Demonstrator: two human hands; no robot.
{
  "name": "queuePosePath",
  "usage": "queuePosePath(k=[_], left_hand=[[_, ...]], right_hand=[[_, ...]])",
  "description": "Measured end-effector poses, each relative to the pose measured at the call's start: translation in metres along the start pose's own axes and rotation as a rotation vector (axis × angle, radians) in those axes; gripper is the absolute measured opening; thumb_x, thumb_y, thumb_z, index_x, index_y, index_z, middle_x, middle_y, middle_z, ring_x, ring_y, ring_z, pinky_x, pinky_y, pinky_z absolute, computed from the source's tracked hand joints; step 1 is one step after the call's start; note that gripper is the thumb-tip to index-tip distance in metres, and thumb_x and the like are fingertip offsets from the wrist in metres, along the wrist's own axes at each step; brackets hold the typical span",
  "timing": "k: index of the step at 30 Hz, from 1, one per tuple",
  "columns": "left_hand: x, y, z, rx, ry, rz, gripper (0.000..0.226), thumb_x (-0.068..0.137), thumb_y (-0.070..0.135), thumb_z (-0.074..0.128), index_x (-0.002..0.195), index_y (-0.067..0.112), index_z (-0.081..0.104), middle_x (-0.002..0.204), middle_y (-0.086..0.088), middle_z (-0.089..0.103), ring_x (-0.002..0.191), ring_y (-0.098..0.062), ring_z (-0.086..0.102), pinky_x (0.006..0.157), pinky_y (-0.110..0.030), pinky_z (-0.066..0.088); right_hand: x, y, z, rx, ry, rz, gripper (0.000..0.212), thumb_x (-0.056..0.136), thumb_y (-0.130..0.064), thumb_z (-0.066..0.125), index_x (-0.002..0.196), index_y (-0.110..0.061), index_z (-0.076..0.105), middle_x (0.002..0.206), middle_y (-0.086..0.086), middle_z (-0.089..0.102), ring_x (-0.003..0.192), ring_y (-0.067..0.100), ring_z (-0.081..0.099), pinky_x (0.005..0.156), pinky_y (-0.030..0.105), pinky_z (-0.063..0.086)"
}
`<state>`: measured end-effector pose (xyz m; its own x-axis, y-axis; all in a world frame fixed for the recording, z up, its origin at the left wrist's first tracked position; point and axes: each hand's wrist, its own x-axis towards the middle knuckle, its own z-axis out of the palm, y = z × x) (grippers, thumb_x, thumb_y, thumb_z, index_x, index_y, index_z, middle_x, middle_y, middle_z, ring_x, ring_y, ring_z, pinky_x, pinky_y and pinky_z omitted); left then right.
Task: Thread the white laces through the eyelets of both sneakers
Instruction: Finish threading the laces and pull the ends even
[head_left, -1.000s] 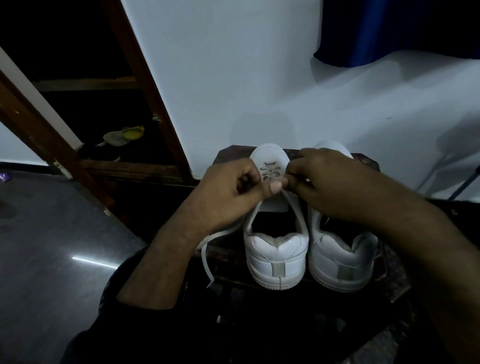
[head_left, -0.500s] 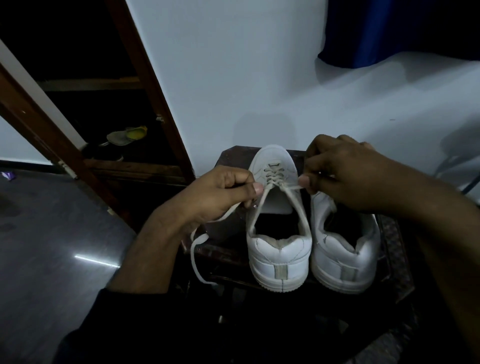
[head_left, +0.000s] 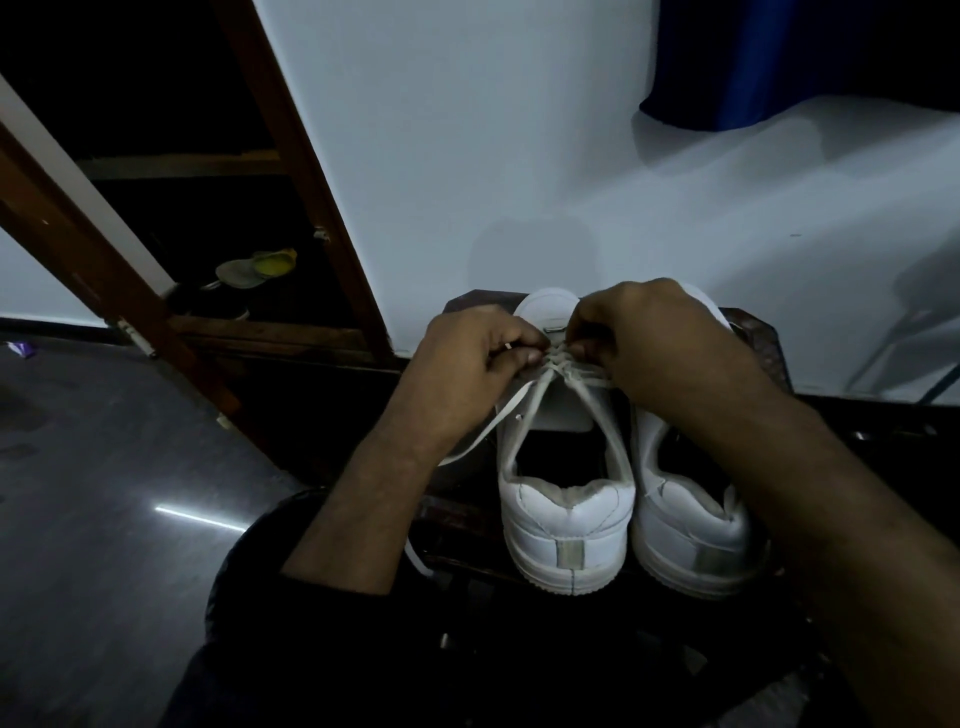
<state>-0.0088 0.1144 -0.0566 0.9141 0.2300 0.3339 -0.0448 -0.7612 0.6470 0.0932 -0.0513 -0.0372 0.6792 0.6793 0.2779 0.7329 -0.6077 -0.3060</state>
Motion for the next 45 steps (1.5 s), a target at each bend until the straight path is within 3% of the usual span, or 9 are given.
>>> queuePosePath(k=[6, 9, 18, 25, 28, 33, 39, 42, 45], left_hand=[[0.005, 0.004, 0.004, 0.295, 0.004, 0.124, 0.022, 0.088, 0.030, 0.060, 0.095, 0.025, 0.080, 0.092, 0.005, 0.071, 0.089, -0.015, 0.065, 0.075, -0.041, 0.055], [0.007, 0.008, 0.000, 0.427, 0.010, 0.167, 0.014, 0.089, 0.031, 0.063, 0.090, 0.025, 0.076, 0.090, 0.006, 0.068, 0.084, -0.013, 0.061, 0.070, -0.034, 0.050], [0.005, 0.007, 0.001, 0.384, 0.044, 0.223, 0.005, 0.088, 0.018, 0.067, 0.091, 0.015, 0.067, 0.090, 0.002, 0.064, 0.075, -0.008, 0.043, 0.067, -0.019, 0.022], [0.002, 0.000, -0.007, 0.122, 0.011, 0.133, 0.003, 0.091, 0.019, 0.074, 0.094, 0.020, 0.074, 0.091, 0.010, 0.072, 0.089, -0.009, 0.067, 0.079, -0.039, 0.056], [-0.001, 0.000, -0.009, 0.191, -0.049, 0.164, 0.015, 0.093, 0.026, 0.067, 0.101, 0.024, 0.079, 0.095, 0.011, 0.075, 0.089, -0.007, 0.069, 0.079, -0.042, 0.058], [-0.002, 0.010, -0.010, 0.307, -0.086, 0.194, 0.028, 0.094, 0.036, 0.055, 0.104, 0.027, 0.079, 0.096, 0.010, 0.073, 0.088, -0.014, 0.068, 0.074, -0.040, 0.056], [-0.001, 0.015, -0.007, 0.417, -0.095, 0.242, 0.016, 0.092, 0.026, 0.058, 0.095, 0.016, 0.070, 0.088, 0.000, 0.067, 0.080, -0.023, 0.063, 0.068, -0.037, 0.049], [-0.001, 0.015, -0.008, 0.409, -0.094, 0.271, 0.012, 0.092, 0.022, 0.055, 0.094, 0.013, 0.062, 0.091, -0.002, 0.061, 0.079, -0.026, 0.060, 0.067, -0.043, 0.050], [-0.003, 0.018, -0.007, 0.400, -0.090, 0.286, 0.009, 0.099, 0.019, 0.052, 0.101, 0.010, 0.056, 0.101, -0.007, 0.058, 0.083, -0.030, 0.059, 0.067, -0.045, 0.049]], right_hand=[[-0.006, -0.004, 0.000, -0.117, 0.003, -0.158, 0.024, 0.088, -0.012, 0.057, 0.101, -0.031, 0.063, 0.098, -0.003, 0.065, 0.086, 0.024, 0.061, 0.065, 0.030, 0.036], [-0.007, -0.005, -0.001, -0.108, -0.025, -0.203, 0.017, 0.089, -0.018, 0.055, 0.106, -0.019, 0.058, 0.100, 0.003, 0.061, 0.085, 0.030, 0.061, 0.065, 0.038, 0.042], [-0.008, -0.004, -0.001, -0.181, -0.062, -0.252, 0.017, 0.086, -0.006, 0.055, 0.103, -0.006, 0.052, 0.096, 0.012, 0.052, 0.063, 0.035, 0.050, 0.054, 0.037, 0.032], [-0.006, -0.002, -0.008, -0.002, -0.011, -0.141, 0.005, 0.098, -0.019, 0.056, 0.102, -0.017, 0.058, 0.094, -0.002, 0.057, 0.077, 0.017, 0.045, 0.063, 0.030, 0.031], [-0.006, 0.000, -0.013, 0.010, -0.067, -0.146, 0.009, 0.096, -0.018, 0.061, 0.101, -0.020, 0.069, 0.088, 0.000, 0.067, 0.074, 0.016, 0.048, 0.057, 0.024, 0.027], [-0.007, 0.001, -0.017, -0.060, -0.116, -0.175, 0.029, 0.090, -0.011, 0.063, 0.106, -0.033, 0.072, 0.095, 0.000, 0.073, 0.084, 0.023, 0.064, 0.069, 0.030, 0.048], [-0.008, -0.001, -0.013, -0.088, -0.062, -0.289, 0.020, 0.085, -0.013, 0.066, 0.077, -0.023, 0.050, 0.073, -0.002, 0.055, 0.063, 0.019, 0.039, 0.051, 0.026, 0.023], [-0.011, -0.004, -0.015, -0.012, -0.012, -0.345, 0.037, 0.081, -0.015, 0.065, 0.082, -0.038, 0.036, 0.071, -0.010, 0.039, 0.060, 0.015, 0.034, 0.053, 0.014, 0.018], [-0.012, -0.005, -0.012, 0.012, 0.017, -0.379, 0.021, 0.085, -0.020, 0.055, 0.094, -0.032, 0.040, 0.077, -0.009, 0.038, 0.058, 0.016, 0.037, 0.050, 0.019, 0.019]])
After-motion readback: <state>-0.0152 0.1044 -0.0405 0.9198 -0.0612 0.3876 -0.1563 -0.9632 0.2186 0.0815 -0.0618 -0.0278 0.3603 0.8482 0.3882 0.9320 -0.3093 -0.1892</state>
